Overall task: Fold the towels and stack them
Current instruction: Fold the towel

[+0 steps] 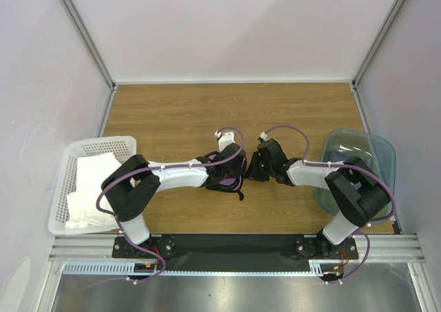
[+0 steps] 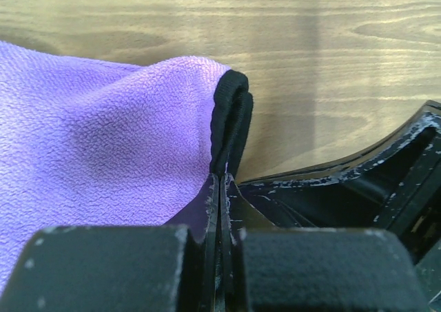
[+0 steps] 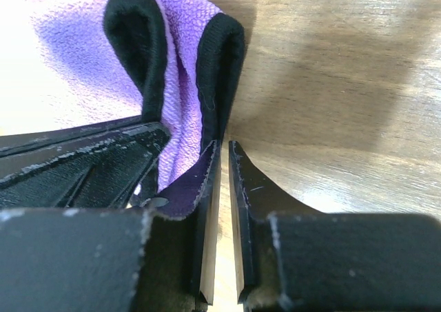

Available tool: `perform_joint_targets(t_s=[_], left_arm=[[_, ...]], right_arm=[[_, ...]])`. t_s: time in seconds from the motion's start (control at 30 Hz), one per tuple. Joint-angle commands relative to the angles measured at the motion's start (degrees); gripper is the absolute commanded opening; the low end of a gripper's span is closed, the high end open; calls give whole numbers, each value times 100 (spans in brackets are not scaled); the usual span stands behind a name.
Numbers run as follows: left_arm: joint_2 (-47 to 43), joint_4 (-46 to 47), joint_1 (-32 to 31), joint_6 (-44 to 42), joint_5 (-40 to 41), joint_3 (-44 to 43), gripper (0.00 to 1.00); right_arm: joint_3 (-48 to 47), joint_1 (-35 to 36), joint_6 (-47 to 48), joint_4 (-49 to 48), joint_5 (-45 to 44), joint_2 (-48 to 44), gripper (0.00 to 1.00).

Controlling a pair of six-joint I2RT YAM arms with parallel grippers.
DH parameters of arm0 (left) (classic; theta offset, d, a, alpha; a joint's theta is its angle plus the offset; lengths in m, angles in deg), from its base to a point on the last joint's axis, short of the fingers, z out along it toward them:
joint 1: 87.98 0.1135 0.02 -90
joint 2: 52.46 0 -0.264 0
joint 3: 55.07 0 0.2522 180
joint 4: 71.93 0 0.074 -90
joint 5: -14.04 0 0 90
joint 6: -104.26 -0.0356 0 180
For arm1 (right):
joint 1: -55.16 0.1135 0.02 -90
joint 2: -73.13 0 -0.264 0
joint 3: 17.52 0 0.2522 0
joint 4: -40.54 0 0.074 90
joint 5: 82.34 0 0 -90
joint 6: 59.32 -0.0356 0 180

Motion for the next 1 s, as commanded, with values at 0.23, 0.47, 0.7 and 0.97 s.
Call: perform_joint_targets(t_s=[0.23, 0.47, 0.7, 0.97], left_arm=[[179, 197, -58, -54, -169, -211, 0], [196, 214, -49, -150, -345, -237, 3], [-190, -92, -49, -651, -109, -544, 24], [-1242, -716, 380, -845, 68, -563, 49]], right_arm=[[-29, 1, -37, -159, 3, 57, 14], [-90, 1, 16, 25, 20, -49, 14], [-292, -43, 183, 745, -129, -733, 15], [-609, -192, 236, 1677, -340, -1701, 21]])
